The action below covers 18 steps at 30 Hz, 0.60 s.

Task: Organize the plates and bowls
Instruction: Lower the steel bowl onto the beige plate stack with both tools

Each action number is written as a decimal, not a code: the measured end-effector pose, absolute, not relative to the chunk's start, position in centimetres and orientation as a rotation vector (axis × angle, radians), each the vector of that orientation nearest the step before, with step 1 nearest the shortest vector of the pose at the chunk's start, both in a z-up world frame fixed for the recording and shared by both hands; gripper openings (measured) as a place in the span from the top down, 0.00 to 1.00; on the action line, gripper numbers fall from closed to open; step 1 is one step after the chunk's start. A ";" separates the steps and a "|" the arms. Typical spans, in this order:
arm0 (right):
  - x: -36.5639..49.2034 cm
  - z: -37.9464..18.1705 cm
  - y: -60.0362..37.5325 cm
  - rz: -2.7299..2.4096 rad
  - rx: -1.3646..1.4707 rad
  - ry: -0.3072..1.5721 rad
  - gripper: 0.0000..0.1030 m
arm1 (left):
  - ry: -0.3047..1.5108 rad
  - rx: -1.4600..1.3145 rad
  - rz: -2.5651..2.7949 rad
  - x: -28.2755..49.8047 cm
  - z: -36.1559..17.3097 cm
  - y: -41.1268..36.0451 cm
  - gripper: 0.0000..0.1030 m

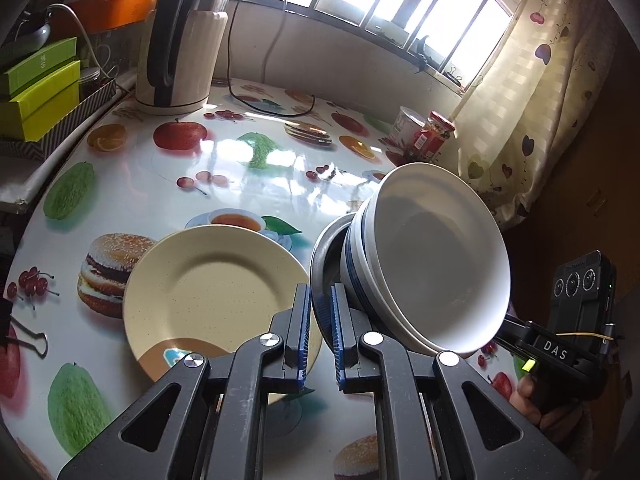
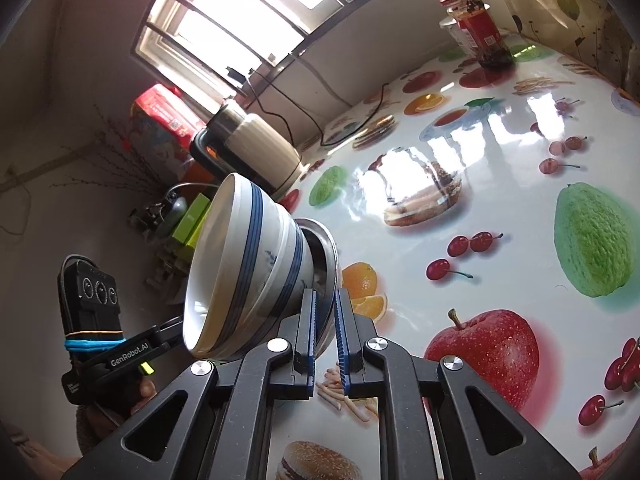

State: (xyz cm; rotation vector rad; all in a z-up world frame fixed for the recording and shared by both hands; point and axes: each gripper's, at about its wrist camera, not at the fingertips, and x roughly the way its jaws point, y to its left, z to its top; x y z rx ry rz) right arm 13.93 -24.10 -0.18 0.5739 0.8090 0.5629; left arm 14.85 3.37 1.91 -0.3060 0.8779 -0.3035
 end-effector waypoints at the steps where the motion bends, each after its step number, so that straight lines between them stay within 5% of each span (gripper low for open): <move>1: 14.0 -0.2 -23.8 0.570 0.570 0.812 0.90 | 0.877 -0.305 -0.297 14.8 1.9 3.6 0.91; 18: 16.4 -0.4 -18.2 0.662 0.520 0.865 0.90 | 0.861 -0.354 -0.185 13.8 1.8 8.3 0.91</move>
